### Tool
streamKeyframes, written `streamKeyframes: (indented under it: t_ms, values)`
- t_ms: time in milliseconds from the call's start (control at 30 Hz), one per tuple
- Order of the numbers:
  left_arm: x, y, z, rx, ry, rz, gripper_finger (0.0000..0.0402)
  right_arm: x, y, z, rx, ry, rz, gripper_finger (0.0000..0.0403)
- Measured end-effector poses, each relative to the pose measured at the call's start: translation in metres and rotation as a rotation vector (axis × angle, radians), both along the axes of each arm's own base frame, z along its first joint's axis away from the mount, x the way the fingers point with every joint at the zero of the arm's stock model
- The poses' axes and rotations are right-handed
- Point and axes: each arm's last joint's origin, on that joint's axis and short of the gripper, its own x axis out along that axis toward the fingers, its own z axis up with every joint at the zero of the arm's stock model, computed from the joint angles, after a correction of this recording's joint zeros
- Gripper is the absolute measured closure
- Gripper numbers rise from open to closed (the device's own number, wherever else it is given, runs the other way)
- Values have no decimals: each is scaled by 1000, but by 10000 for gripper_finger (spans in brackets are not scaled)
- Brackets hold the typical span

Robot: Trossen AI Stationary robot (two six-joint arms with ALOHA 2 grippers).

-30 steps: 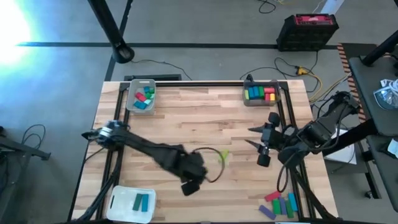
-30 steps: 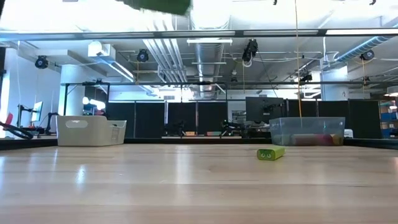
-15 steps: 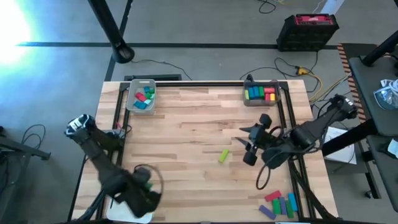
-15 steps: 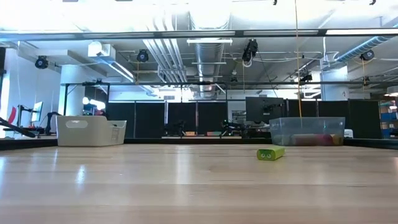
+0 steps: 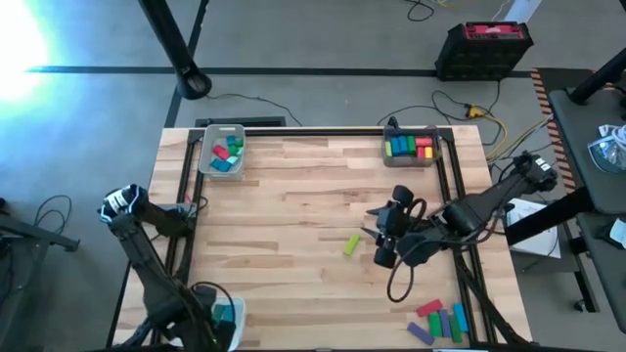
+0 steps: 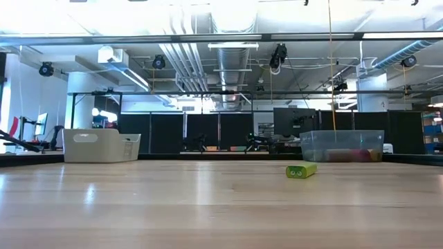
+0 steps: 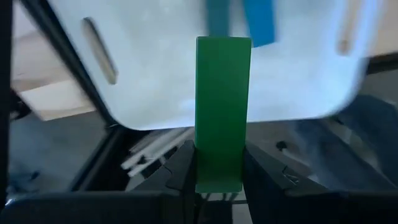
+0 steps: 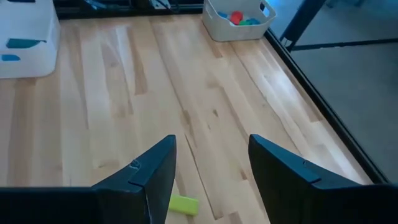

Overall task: Sort blocks
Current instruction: Put the top green rectangular block into the white bin

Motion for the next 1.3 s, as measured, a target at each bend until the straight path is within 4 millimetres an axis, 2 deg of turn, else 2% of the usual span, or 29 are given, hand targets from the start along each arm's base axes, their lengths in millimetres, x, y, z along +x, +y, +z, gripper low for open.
streamKeyframes:
  t_ms: [167, 367, 600, 767, 1000, 1167, 1300]
  values:
    - [4, 13, -25, -15, 189, 62, 322, -9, -5, 10, 20, -35, 1, 205]
    - [20, 35, -60, -91, 197, 113, 322, -19, -10, 20, 47, -72, 0, 204]
    - [11, 48, -102, -172, 250, 102, 320, -25, -13, 25, 45, -80, 20, 204]
    - [0, 59, -125, -121, 279, 116, 319, -25, -12, 26, 17, -69, 44, 204]
    - [-5, 63, -137, -136, 271, 86, 312, -25, -12, 26, 5, -63, 55, 204]
    - [-4, 63, -138, -144, 220, 41, 275, -28, -14, 23, -41, -18, 77, 204]
    - [-5, 61, -134, -209, 275, 10, 242, -30, -14, 22, -38, 18, 108, 209]
